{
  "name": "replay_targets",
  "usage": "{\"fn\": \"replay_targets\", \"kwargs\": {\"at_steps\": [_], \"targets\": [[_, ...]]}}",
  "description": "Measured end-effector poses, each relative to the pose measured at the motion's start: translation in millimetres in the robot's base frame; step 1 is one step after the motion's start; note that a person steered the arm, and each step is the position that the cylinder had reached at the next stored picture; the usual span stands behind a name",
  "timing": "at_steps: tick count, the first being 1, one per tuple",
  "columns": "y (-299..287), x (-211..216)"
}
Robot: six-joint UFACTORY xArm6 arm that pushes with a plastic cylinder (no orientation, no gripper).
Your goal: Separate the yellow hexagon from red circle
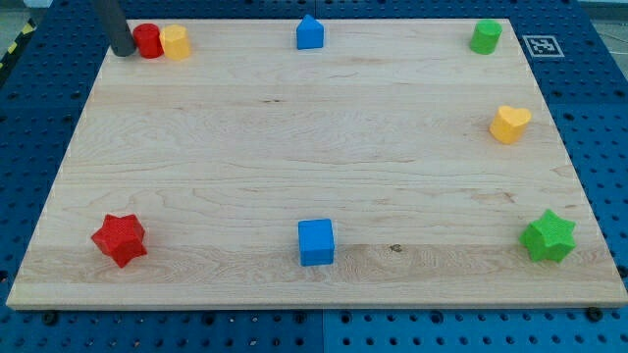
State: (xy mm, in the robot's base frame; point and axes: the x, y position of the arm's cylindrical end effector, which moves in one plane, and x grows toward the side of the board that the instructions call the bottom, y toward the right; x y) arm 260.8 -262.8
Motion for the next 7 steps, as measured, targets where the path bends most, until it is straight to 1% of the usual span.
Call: {"fn": "replay_targets", "kwargs": {"at_steps": [1,2,3,4,5,6,7], "targets": [[12,0],[-19,1],[-42,-9],[-32,-65],[-26,-70],[26,-69],[59,-67]]}}
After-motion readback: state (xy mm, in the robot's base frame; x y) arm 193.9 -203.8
